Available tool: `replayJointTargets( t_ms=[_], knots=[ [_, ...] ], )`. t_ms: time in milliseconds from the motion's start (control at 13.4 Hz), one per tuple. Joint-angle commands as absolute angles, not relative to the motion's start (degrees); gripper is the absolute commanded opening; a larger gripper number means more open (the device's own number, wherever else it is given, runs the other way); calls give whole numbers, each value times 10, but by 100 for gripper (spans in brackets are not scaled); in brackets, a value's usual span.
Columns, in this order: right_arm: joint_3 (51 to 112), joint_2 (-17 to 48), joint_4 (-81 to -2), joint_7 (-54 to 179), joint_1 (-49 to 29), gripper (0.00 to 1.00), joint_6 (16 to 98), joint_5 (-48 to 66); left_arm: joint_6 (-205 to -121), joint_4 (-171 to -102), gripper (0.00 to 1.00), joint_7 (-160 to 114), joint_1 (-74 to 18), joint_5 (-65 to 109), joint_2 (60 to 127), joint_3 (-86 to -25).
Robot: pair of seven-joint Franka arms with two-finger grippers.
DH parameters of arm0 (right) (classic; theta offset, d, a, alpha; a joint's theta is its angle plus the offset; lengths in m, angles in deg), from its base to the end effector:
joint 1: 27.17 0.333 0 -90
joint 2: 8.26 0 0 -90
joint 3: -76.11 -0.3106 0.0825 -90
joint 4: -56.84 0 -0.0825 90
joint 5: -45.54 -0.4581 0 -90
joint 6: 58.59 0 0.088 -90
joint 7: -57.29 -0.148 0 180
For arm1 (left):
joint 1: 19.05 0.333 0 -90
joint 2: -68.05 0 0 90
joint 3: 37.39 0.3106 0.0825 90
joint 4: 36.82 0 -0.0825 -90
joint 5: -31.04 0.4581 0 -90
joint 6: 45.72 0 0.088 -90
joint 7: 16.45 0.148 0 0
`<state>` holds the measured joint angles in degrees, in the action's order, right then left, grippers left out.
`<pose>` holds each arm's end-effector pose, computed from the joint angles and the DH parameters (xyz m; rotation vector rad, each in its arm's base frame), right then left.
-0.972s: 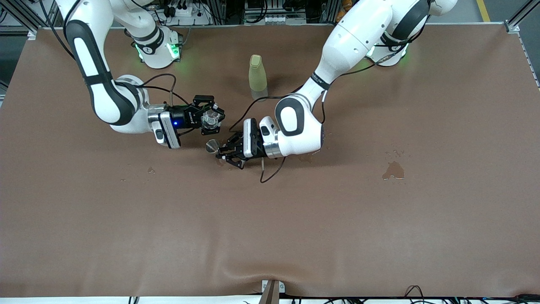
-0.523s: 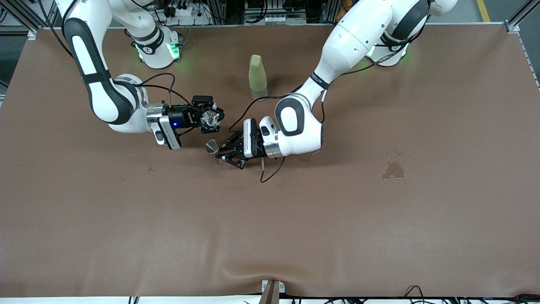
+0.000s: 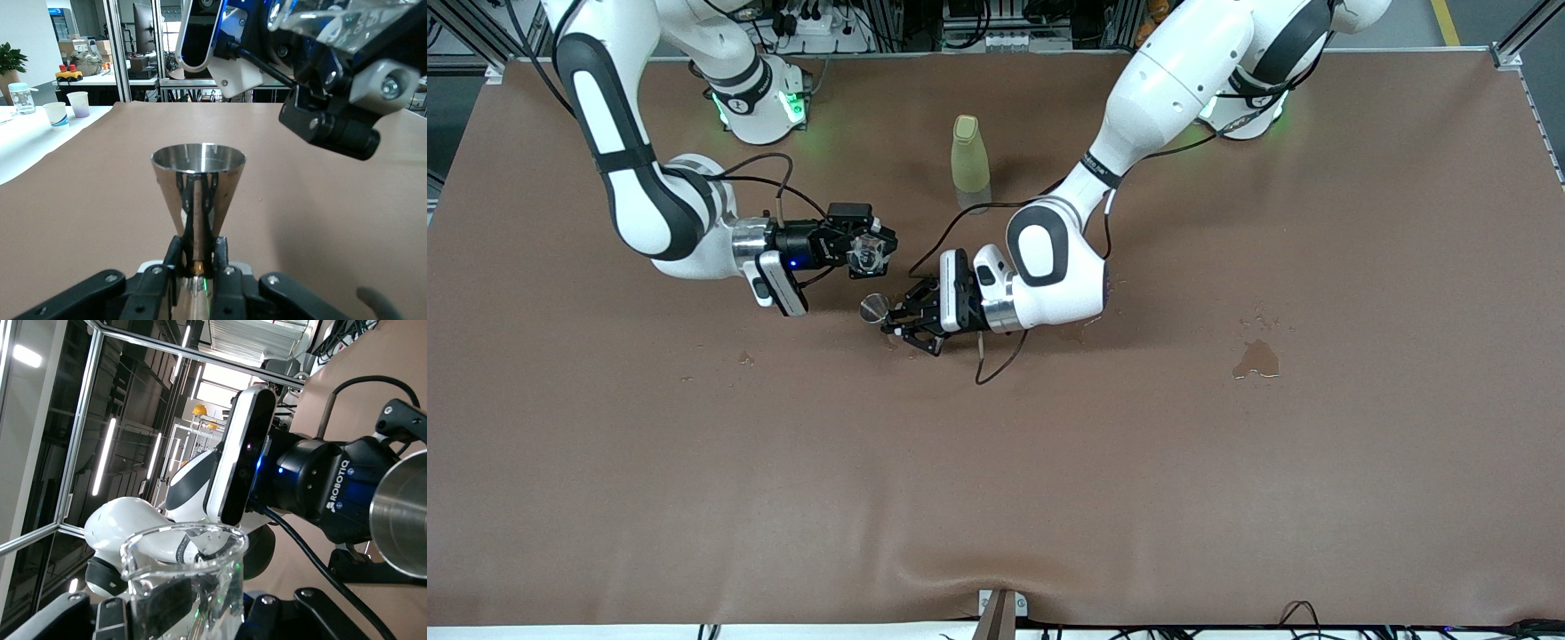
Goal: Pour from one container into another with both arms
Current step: 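Tilt the beaker with the right gripper, pouring liquid into the jigger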
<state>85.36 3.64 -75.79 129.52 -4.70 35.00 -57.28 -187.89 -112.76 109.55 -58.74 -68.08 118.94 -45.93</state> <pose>0.5134 0.2616 0.2309 -1.5100 -0.2428 -0.2293 0.5704 -0.6300 0.1648 1.4690 -1.4306 1.0612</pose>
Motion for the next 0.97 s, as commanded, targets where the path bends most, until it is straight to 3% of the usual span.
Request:
replayJointTargets(
  t_ms=[0,897],
  knots=[
    [853,16,-770,1259,-48,0,354,-588,-1885,-1116,0,1112,-594,-701,1193,-457],
    [853,17,-771,1157,-48,0,352,-609,-1885,-1116,0,1113,-595,-701,1193,-457]
  ],
)
